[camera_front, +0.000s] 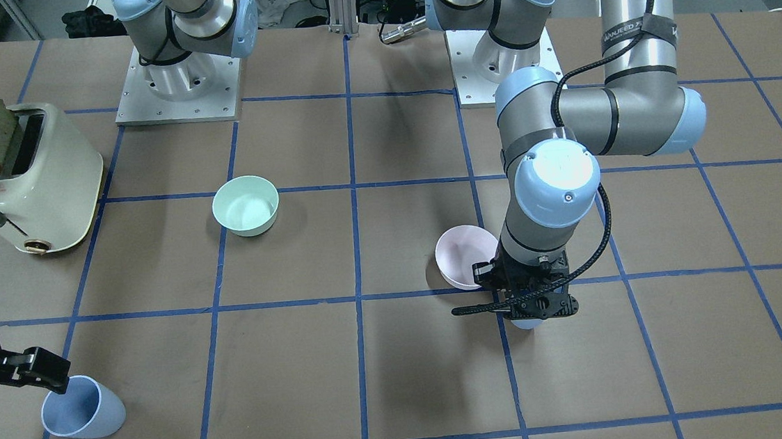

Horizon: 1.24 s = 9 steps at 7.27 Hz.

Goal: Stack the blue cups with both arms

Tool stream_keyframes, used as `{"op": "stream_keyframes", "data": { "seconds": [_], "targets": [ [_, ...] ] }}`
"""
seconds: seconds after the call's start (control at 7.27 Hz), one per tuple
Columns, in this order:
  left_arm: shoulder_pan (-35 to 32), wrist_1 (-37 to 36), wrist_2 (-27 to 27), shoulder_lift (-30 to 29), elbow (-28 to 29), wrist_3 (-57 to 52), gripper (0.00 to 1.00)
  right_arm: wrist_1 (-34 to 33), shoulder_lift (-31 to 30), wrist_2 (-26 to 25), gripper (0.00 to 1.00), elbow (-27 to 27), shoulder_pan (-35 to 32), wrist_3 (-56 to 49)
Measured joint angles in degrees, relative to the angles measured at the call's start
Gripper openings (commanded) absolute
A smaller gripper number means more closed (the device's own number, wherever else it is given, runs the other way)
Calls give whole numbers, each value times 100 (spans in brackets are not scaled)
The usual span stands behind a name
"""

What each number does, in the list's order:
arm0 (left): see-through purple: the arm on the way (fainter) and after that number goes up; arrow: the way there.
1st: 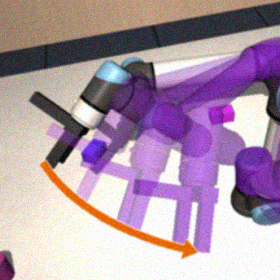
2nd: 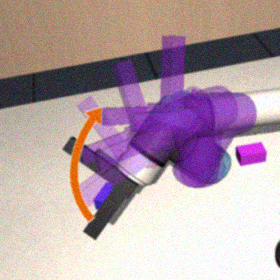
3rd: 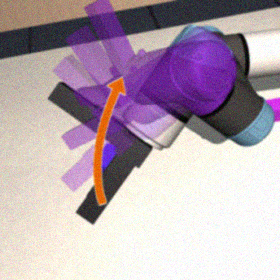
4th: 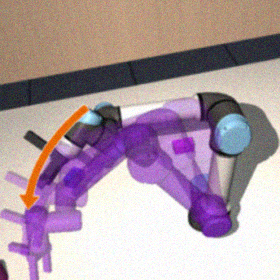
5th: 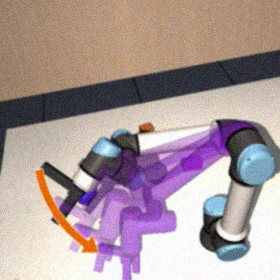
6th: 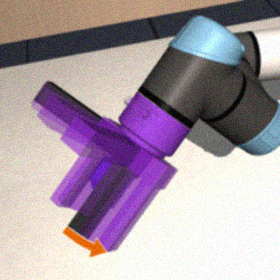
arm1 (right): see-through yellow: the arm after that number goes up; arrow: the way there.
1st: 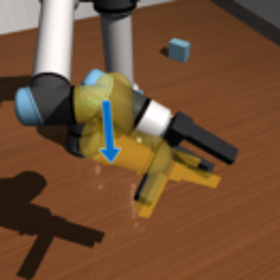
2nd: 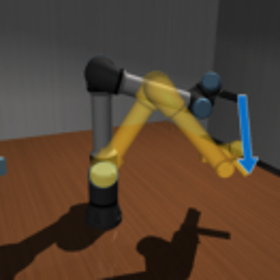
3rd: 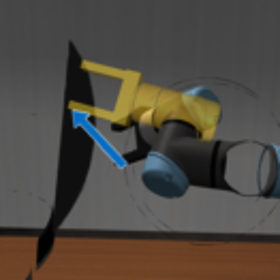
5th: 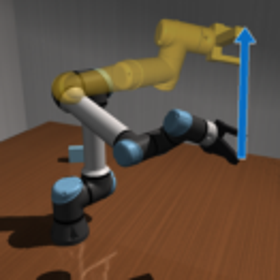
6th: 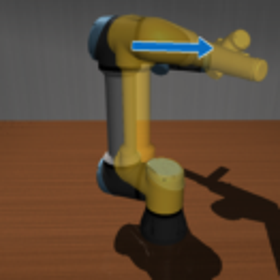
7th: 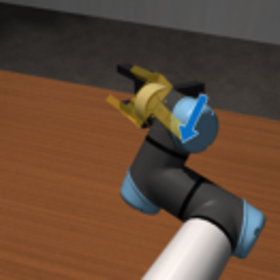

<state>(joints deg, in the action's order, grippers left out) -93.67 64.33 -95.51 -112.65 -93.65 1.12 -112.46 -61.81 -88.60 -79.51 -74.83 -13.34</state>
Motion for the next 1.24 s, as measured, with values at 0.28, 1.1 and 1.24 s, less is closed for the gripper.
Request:
{"op": "stream_keyframes", "data": {
  "seconds": [0.28, 1.1, 1.24],
  "targets": [
    [-445, 232, -50, 166, 292, 49, 0, -80, 228, 3, 100, 40, 3, -151],
    [-2529, 806, 330, -269, 782, 1358, 0, -307, 501, 30, 11, -98, 52, -179],
    [-2681, 786, 447, -263, 537, 1625, 0, -312, 502, 76, 4, -123, 54, -178]
  ]
}}
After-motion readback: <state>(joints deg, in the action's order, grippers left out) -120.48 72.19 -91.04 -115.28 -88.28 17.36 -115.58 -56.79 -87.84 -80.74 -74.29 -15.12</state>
